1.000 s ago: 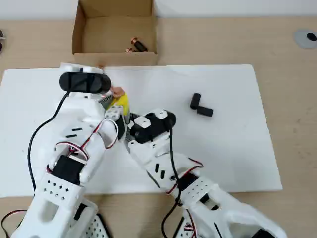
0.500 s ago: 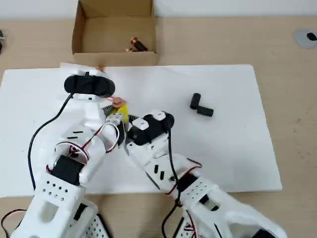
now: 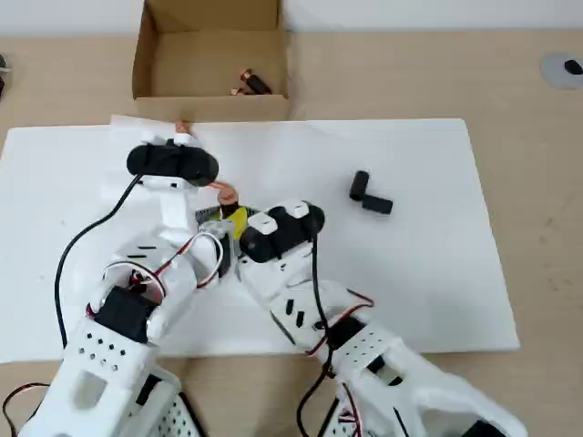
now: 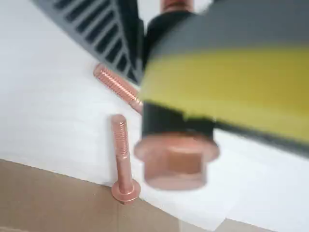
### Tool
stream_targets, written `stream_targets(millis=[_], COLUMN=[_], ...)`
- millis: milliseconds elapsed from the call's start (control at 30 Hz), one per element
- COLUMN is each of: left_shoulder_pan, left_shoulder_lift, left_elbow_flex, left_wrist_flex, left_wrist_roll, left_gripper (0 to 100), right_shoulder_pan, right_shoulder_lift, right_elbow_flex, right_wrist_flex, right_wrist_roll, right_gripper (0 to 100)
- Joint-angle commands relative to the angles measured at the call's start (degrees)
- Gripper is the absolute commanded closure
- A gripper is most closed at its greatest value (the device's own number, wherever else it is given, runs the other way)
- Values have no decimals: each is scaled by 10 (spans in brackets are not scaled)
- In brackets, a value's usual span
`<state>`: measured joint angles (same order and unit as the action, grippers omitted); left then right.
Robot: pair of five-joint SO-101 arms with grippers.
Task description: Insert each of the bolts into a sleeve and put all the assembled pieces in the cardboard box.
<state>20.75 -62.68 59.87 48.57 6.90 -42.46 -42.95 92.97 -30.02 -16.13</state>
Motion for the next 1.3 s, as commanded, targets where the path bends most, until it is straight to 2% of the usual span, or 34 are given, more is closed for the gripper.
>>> stream_targets(millis=[0,100,300,400,533,633,700,767,867,1100,1267], left_shoulder_pan=[-1,-18,-69,-91,-163,-215,-238,-250,-252,-250,-250], left_shoulder_lift=[-7,-7,-7,-7,-1,5,19,39,77,139,200], left_elbow_flex=[-48,-73,-153,-162,-155,-118,-97,-79,-65,-54,-56], left_wrist_flex=[24,56,136,134,86,23,-1,-8,-4,-5,-28], left_wrist_roll=[4,4,20,32,98,105,105,92,44,-47,-57], left_gripper=[843,809,644,619,619,626,671,714,724,726,726], right_shoulder_pan=[-5,-5,-5,-5,31,82,115,146,177,158,151], right_shoulder_lift=[-15,-15,-14,-13,-12,-9,6,31,73,149,247], right_elbow_flex=[-4,-6,-7,-13,-44,-119,-177,-241,-336,-583,-799], right_wrist_flex=[-4,-4,-4,-4,11,105,176,238,311,464,556], right_wrist_roll=[9,9,23,33,33,31,33,58,106,188,229], right_gripper=[988,988,988,988,988,988,988,988,988,988,988])
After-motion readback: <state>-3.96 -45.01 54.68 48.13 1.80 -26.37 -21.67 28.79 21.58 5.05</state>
